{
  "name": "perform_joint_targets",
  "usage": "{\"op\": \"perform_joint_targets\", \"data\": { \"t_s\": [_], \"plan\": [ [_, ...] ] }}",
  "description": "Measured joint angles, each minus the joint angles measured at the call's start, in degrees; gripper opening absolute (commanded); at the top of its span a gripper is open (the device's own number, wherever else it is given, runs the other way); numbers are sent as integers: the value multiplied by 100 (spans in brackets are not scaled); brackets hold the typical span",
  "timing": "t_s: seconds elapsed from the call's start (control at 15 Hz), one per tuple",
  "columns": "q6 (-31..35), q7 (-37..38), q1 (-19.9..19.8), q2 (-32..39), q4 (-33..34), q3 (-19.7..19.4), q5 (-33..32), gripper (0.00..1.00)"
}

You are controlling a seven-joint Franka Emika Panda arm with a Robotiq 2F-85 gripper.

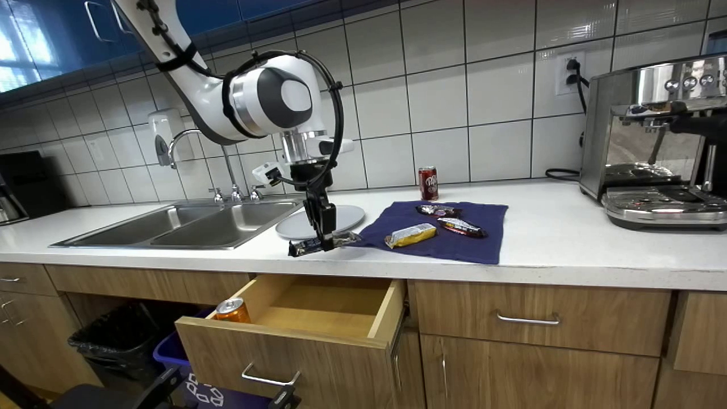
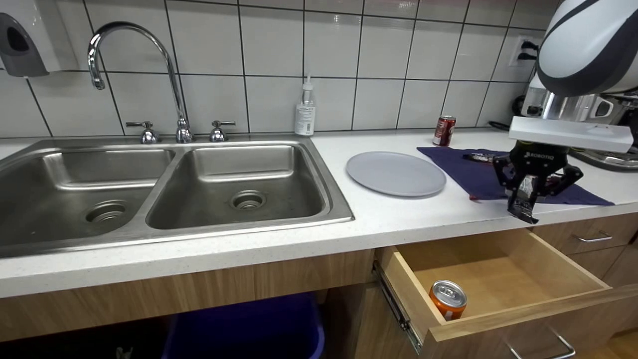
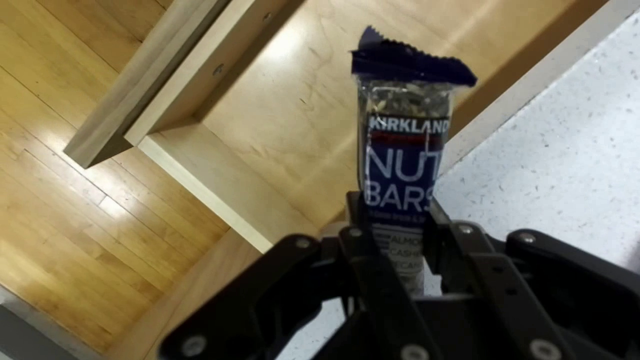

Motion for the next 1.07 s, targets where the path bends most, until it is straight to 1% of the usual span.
{"op": "perform_joint_targets", "data": {
  "t_s": [0.33, 0.73, 1.07],
  "plan": [
    [347, 140, 0, -115, -415, 8, 2, 7],
    [882, 700, 0, -122, -939, 35, 26, 7],
    [1103, 1079, 0, -115, -1224, 35, 37, 7]
  ]
}}
